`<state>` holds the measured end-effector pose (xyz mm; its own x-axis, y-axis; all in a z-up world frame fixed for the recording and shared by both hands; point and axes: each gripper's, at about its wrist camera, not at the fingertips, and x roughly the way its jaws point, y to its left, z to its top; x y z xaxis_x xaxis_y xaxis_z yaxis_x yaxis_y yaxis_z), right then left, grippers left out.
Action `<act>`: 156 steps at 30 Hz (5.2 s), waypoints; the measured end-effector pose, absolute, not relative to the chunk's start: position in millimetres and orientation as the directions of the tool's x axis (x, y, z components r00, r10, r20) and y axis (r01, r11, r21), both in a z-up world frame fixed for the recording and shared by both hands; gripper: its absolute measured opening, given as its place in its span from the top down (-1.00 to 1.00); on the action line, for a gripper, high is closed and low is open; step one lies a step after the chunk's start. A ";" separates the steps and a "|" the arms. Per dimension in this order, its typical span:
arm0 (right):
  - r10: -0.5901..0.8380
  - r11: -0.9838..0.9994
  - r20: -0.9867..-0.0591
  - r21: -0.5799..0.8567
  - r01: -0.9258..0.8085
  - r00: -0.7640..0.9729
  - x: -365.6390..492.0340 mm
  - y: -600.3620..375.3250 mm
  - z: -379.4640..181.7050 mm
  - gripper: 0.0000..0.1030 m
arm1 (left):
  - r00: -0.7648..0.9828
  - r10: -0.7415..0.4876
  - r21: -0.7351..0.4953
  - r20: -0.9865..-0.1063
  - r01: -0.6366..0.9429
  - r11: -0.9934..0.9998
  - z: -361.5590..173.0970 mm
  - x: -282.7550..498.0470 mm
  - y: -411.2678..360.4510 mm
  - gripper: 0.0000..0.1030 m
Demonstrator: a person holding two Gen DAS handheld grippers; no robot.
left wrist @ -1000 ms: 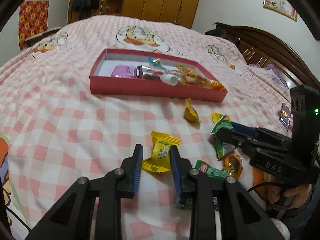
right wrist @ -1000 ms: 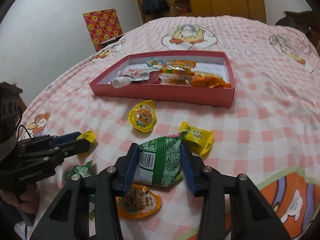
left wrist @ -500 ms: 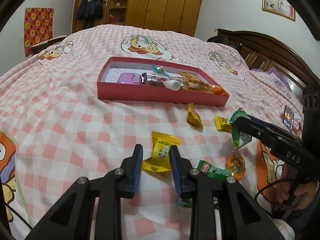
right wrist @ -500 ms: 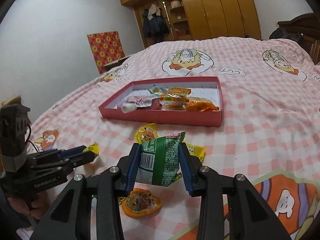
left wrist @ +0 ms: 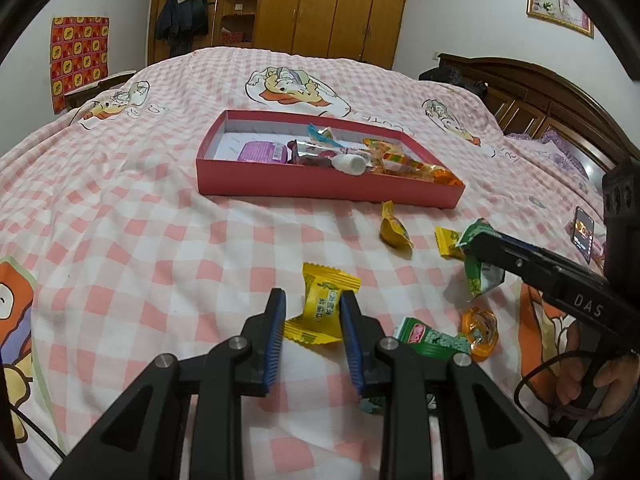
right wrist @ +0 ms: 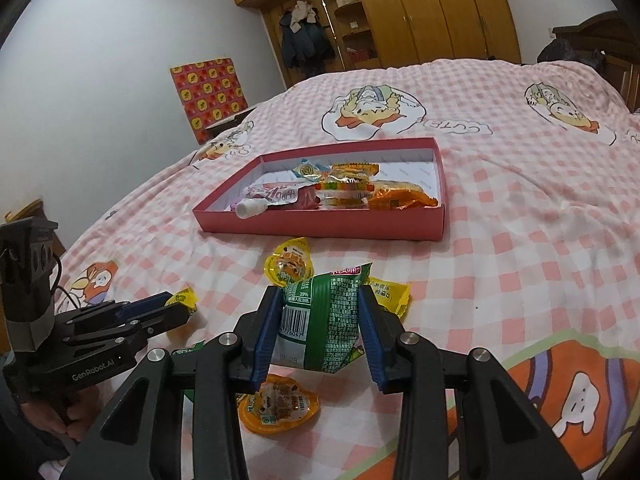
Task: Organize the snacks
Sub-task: 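Grasp the yellow candy with the left gripper while the right gripper grasps the green bag, then carry the yellow candy with the left gripper while the right gripper carries the green bag over the box, then open the left gripper over the box while the right gripper releases the green bag into it, then withdraw both open grippers from the box toward the snacks on the cover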
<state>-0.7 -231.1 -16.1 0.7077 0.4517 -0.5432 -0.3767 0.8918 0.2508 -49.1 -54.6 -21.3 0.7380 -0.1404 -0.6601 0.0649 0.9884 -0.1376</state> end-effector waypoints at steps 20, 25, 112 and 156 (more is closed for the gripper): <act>0.482 0.875 -0.508 0.320 -0.362 0.714 1.3 -242.3 -12.9 0.24 | 0.752 -0.158 -0.143 -0.640 0.085 0.986 -5.7 -49.3 -53.9 0.44; 0.511 0.856 -0.470 0.356 -0.375 0.720 4.7 -247.7 -5.4 0.24 | 0.763 -0.167 -0.119 -0.625 0.119 0.986 10.6 -36.3 -60.9 0.44; 0.485 0.864 -0.428 0.371 -0.341 0.762 118.0 -213.5 -9.3 -0.13 | 0.805 -0.057 -0.074 -0.590 0.016 0.997 -3.2 92.4 -43.7 -0.27; 0.459 0.882 -0.431 0.325 -0.341 0.777 84.2 -211.2 17.0 -0.78 | 0.786 -0.055 -0.046 -0.616 0.034 0.998 34.5 39.9 -53.9 -0.52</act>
<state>84.2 -211.2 17.0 0.7773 0.4587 -0.4306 -0.3407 0.8822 0.3249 39.9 -53.9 34.5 0.7858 -0.0550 -0.6160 0.0342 0.9984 -0.0456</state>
